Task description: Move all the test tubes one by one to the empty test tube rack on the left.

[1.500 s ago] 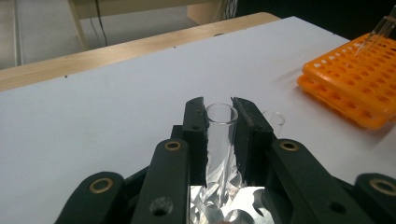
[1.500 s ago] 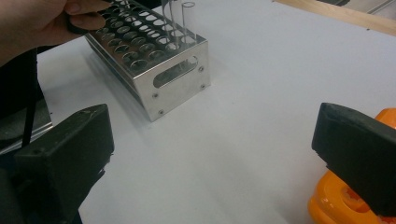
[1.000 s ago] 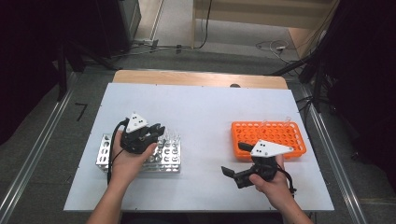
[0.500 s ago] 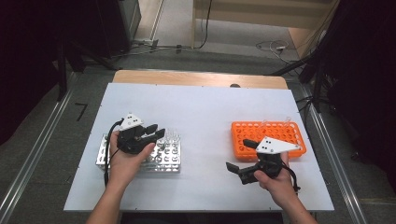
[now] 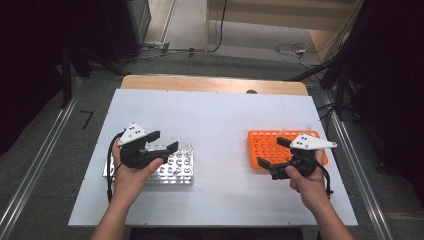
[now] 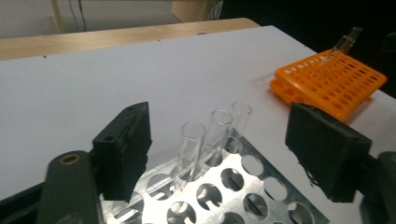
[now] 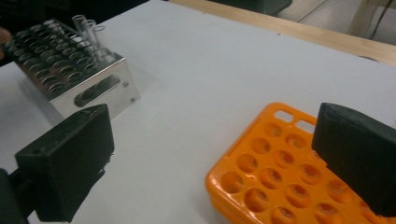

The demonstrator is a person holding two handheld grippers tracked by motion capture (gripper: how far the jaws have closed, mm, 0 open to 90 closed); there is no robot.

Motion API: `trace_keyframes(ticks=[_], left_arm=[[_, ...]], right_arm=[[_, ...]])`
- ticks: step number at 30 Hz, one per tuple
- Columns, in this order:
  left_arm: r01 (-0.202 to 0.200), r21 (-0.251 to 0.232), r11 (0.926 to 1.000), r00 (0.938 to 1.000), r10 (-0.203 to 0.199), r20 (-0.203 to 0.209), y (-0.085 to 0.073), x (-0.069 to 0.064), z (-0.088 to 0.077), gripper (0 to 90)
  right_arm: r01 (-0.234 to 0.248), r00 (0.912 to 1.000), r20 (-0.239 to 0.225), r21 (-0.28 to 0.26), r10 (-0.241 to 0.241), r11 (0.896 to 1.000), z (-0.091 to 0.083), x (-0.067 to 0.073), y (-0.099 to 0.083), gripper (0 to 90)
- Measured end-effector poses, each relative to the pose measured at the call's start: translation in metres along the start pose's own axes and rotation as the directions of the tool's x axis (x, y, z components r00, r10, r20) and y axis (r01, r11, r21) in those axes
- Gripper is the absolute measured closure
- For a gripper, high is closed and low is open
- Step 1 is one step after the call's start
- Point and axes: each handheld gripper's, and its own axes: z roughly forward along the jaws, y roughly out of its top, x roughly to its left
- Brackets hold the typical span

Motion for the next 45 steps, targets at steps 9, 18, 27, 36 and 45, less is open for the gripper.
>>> trace_keyframes(ticks=[9, 18, 27, 36, 45], left_arm=[[-0.01, -0.024, 0.9997, 0.9984, 0.011, 0.055, 0.001, -0.007, -0.002, 0.6], [-0.031, -0.043, 0.9986, 0.9956, 0.035, 0.087, 0.002, -0.015, -0.005, 0.0], [-0.042, -0.04, 0.9983, 0.9948, 0.046, 0.091, 0.003, -0.02, -0.005, 0.0], [-0.042, -0.037, 0.9984, 0.9946, 0.045, 0.093, 0.003, -0.02, -0.005, 0.0], [-0.039, -0.031, 0.9988, 0.9944, 0.041, 0.097, 0.001, -0.02, -0.003, 0.0]], right_arm=[[-0.056, 0.9953, 0.078, -0.01, 0.057, 0.998, -0.013, -0.031, 0.003, 0.0], [-0.11, 0.9842, 0.139, 0.0, 0.109, 0.994, -0.018, -0.056, -0.001, 0.0], [-0.153, 0.9705, 0.187, -0.01, 0.152, 0.988, -0.023, -0.078, -0.009, 0.0], [-0.191, 0.9553, 0.226, -0.021, 0.191, 0.981, -0.026, -0.096, -0.017, 0.4], [-0.253, 0.9279, 0.274, -0.033, 0.253, 0.967, -0.018, -0.115, -0.025, 14.7]])
